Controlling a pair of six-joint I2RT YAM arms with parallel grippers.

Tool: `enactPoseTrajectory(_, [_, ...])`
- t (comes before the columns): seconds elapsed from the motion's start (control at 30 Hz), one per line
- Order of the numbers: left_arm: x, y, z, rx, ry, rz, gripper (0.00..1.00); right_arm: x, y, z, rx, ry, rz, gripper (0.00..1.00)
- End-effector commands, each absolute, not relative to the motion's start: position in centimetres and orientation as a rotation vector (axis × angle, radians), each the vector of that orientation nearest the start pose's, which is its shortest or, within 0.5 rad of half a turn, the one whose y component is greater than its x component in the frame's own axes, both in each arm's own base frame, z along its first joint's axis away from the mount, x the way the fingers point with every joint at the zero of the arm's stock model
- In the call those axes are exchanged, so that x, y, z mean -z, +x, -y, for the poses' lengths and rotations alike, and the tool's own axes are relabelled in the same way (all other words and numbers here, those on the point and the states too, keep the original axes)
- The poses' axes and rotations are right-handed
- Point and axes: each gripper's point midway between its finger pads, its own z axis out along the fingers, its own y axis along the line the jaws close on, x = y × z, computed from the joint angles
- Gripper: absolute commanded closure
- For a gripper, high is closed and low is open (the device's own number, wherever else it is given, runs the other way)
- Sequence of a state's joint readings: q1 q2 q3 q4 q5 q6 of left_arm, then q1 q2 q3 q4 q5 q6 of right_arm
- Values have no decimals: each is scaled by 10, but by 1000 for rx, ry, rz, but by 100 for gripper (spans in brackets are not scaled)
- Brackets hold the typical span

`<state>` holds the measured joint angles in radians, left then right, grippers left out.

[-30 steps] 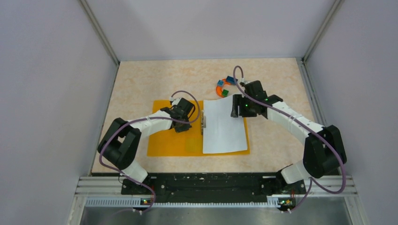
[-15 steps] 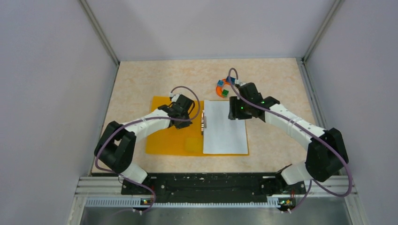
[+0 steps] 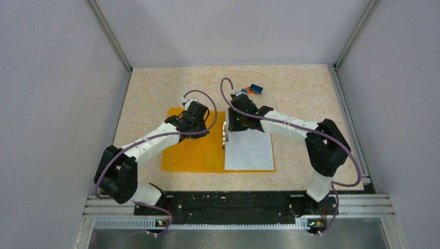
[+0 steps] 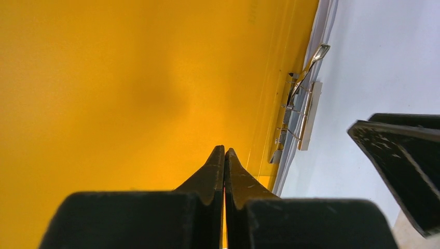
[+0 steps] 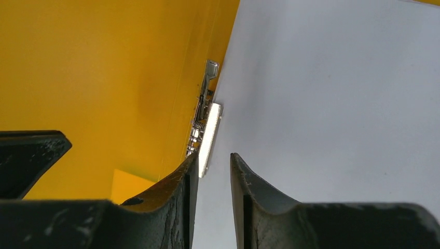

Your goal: Put the files into the folder

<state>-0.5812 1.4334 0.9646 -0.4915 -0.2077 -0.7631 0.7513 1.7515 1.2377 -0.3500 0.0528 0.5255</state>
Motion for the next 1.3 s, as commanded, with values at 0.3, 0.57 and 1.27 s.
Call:
enactPoseTrajectory(0.3, [-111,298,180,354,-311,-2465,100,-82,326,-348,-520,-254,-2458,74])
enactPoseTrajectory(0.57, [-107,300,181,365,-319,-2474,100,-72,319,-348,-510,-263,-2480,75])
enactPoseTrajectory(1.27, [-101,300,183,375,-340,-2484,100,-54,307,-343,-492,-263,-2516,78])
